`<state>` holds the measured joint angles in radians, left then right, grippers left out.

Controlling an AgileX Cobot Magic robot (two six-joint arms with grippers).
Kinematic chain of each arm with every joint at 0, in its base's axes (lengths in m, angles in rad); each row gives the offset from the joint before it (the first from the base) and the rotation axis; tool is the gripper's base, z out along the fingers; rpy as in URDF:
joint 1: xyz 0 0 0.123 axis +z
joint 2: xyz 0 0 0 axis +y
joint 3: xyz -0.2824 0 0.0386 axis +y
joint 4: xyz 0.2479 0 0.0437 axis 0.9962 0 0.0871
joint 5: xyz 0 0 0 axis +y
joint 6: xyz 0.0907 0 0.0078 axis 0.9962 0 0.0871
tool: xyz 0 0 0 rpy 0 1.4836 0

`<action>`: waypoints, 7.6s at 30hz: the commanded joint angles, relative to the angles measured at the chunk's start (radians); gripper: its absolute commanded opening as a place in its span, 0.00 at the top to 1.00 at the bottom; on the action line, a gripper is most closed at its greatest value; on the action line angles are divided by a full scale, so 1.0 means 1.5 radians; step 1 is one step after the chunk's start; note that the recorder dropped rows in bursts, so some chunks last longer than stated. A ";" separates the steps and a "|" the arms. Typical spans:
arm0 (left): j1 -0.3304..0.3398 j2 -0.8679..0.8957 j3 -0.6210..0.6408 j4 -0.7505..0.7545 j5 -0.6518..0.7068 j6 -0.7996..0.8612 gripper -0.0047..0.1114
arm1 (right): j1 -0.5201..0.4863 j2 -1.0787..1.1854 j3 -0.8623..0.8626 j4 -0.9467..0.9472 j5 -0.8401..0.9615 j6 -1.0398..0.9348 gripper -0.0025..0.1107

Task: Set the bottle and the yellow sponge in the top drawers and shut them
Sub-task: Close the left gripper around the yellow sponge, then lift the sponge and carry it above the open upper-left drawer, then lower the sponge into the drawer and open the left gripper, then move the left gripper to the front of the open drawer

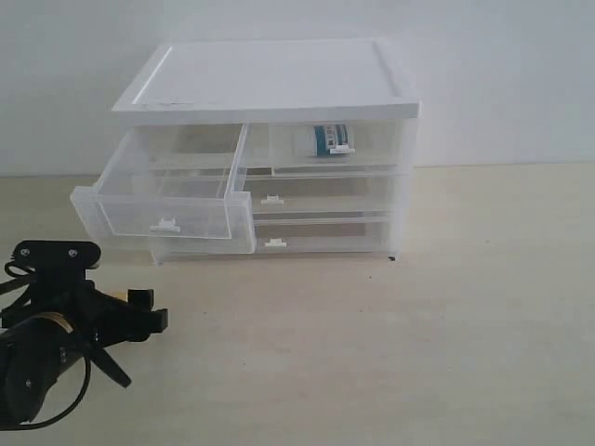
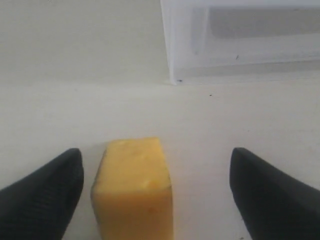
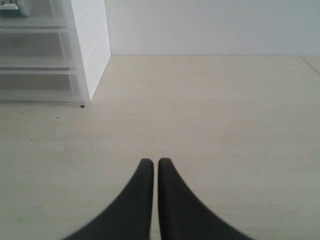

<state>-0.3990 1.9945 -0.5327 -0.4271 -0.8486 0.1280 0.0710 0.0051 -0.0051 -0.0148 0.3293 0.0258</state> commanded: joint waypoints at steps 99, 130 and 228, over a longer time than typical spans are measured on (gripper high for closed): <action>0.020 -0.305 -0.286 0.824 0.506 -0.078 0.92 | -0.001 -0.003 0.003 0.001 -0.005 -0.002 0.97; 0.020 -0.230 -0.339 0.603 0.517 -0.156 0.44 | -0.001 -0.003 0.003 0.001 -0.005 -0.002 0.97; 0.019 -0.240 -0.622 0.252 1.340 0.848 0.59 | -0.001 -0.003 0.003 0.001 -0.005 -0.002 0.97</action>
<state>-0.3699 1.6346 -1.4525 0.0000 1.1982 1.3706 0.0710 0.0051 -0.0051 -0.0148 0.3293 0.0278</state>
